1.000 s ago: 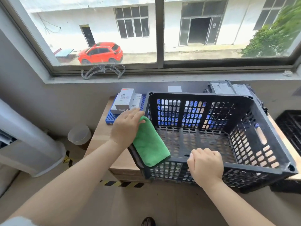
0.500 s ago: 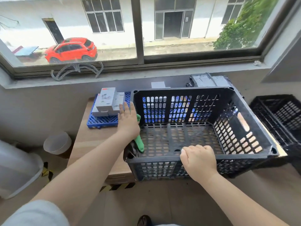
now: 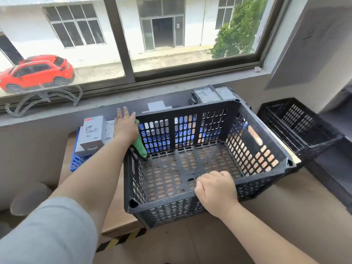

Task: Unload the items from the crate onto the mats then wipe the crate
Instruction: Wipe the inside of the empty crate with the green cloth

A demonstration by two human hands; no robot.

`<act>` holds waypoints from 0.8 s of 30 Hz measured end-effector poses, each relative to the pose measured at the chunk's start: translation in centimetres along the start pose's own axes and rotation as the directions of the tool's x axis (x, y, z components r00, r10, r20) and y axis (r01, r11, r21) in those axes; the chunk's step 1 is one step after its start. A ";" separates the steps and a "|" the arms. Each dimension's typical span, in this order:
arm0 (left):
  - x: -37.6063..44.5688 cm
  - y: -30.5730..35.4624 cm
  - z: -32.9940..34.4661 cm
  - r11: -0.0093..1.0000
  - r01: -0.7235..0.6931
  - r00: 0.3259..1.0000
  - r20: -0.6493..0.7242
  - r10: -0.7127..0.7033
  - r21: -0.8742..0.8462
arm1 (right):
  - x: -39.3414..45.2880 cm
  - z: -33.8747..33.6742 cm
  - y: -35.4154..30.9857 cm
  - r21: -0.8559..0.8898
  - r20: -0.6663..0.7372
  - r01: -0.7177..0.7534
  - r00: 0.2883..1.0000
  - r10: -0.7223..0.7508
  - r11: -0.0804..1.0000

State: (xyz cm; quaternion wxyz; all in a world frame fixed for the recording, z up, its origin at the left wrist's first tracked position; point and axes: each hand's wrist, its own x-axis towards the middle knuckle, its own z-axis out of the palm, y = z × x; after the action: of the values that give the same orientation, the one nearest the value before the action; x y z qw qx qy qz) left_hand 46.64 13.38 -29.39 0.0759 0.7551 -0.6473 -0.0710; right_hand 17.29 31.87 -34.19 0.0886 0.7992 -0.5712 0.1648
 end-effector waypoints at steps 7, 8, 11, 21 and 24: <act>-2.0 0.1 0.7 0.958 -0.114 0.974 -0.218 0.056 -0.263 | -0.3 -0.3 0.1 -0.007 0.037 0.014 0.999 -0.014 1.000; -2.4 0.2 0.8 0.969 -0.069 0.984 -0.175 0.027 -0.239 | -0.4 -0.3 0.1 -0.010 0.050 0.023 0.998 -0.022 1.000; -3.7 -0.1 0.9 0.941 0.184 0.979 -0.031 -0.201 -0.284 | -0.7 -0.4 0.1 -0.028 0.087 0.052 0.995 -0.050 0.998; -7.8 4.0 -4.7 0.784 -0.065 0.888 -0.395 -0.237 -0.617 | 2.6 -5.0 1.2 0.350 0.636 -0.286 0.771 -0.002 0.892; -9.2 8.9 -7.3 0.613 -0.055 0.945 -0.240 -0.224 -0.788 | 5.8 -6.5 2.4 0.572 0.675 -0.524 0.738 0.001 0.631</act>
State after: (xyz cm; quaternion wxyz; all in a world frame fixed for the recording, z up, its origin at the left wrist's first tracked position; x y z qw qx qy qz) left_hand 38.17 21.26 -20.28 0.4970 0.6764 -0.4929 -0.2289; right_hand 15.68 28.12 -26.13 -0.4576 0.6730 -0.5684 0.1205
